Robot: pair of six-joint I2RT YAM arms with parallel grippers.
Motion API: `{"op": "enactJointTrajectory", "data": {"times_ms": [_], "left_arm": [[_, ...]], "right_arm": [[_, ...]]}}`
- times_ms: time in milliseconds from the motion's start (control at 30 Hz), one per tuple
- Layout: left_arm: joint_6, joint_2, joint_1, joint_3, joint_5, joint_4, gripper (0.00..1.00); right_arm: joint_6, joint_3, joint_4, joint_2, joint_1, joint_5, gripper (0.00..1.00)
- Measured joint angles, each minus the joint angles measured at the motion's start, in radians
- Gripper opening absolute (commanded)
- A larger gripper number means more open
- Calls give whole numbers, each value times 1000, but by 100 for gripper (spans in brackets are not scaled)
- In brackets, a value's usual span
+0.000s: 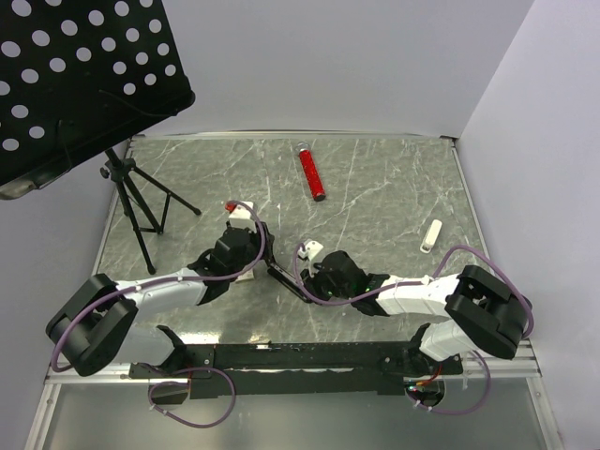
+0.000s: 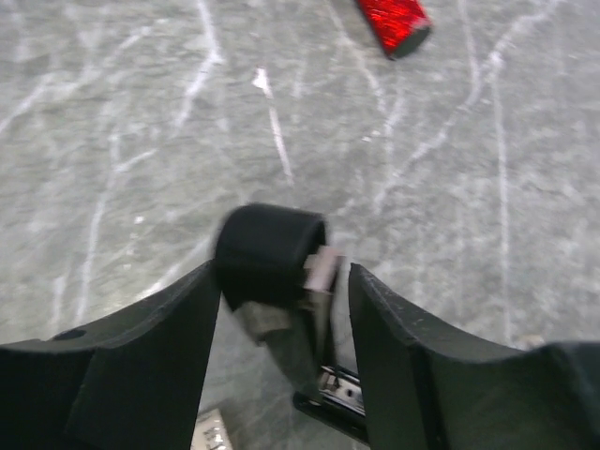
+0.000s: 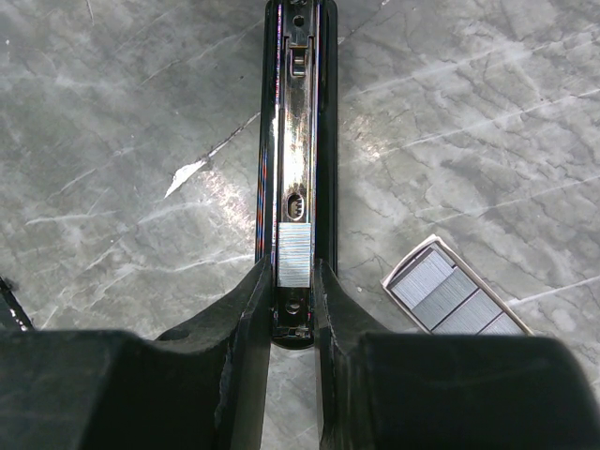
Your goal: Load the staples into the stapler
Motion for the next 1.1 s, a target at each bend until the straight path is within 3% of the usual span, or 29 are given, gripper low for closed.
{"op": "enactJointTrajectory", "data": {"times_ms": [233,333,600,1100], "left_arm": [[42,0,-8,2,93,4,38],[83,0,-48,17,76,-15,37],[181,6,-166,49,-47,-72,46],[186,114,-286,142,-177,-142,55]], "right_arm": [[-10,3,2,6,0,-10,17],[-10,3,5,8,-2,-10,18],[-10,3,11,11,-5,-11,24],[15,-8,69,22,-6,5,29]]}}
